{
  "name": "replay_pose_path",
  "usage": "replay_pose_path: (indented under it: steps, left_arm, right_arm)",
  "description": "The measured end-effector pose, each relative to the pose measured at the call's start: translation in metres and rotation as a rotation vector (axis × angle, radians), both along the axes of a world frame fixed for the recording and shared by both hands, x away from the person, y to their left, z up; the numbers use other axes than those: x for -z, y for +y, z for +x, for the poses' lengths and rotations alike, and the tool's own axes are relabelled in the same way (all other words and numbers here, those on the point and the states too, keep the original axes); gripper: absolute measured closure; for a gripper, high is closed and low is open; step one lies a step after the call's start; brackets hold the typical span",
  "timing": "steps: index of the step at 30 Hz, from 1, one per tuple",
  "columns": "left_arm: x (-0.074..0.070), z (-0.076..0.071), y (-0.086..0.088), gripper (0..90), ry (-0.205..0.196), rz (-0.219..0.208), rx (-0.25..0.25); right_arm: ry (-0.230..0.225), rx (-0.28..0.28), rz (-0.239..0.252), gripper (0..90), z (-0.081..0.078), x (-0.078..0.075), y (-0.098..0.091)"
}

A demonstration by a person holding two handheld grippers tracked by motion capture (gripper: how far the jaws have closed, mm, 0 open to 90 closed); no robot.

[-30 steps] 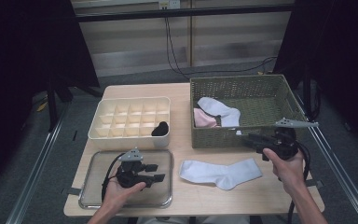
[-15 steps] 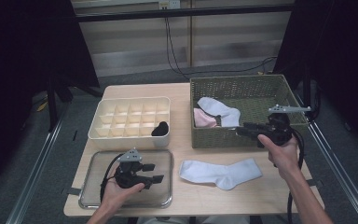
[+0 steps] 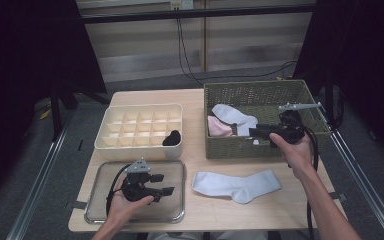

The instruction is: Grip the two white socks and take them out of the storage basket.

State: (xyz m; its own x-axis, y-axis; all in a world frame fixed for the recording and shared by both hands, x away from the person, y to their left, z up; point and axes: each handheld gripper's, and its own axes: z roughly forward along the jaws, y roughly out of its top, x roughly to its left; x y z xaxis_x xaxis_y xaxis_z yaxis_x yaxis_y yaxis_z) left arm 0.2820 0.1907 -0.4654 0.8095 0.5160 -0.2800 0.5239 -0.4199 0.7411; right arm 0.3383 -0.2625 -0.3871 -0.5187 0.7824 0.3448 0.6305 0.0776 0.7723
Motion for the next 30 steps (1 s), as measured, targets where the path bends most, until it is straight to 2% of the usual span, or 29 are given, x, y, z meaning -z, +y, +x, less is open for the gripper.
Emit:
replay_pose_path:
  steps: [13,19,22,25,30]
  left_arm:
    - [-0.001,0.001,0.004,31.3,-0.006,-0.006,-0.011]
    - [-0.003,0.003,0.009,31.9,-0.013,-0.028,-0.04]
    - [-0.004,0.005,0.012,31.6,-0.015,-0.03,-0.051]
    - [-0.004,0.006,0.015,31.4,-0.016,-0.032,-0.059]
    - [-0.004,0.007,0.015,31.3,-0.017,-0.035,-0.057]
  right_arm:
    - [0.058,-0.014,-0.06,57.3,0.044,0.006,0.008]
    - [0.086,-0.005,-0.074,57.0,0.063,0.007,0.007]
    - [0.096,-0.023,-0.076,60.3,0.073,0.007,0.008]
    - [0.107,-0.034,-0.109,60.0,0.084,0.006,0.012]
    - [0.129,-0.035,-0.137,60.2,0.101,0.005,0.018]
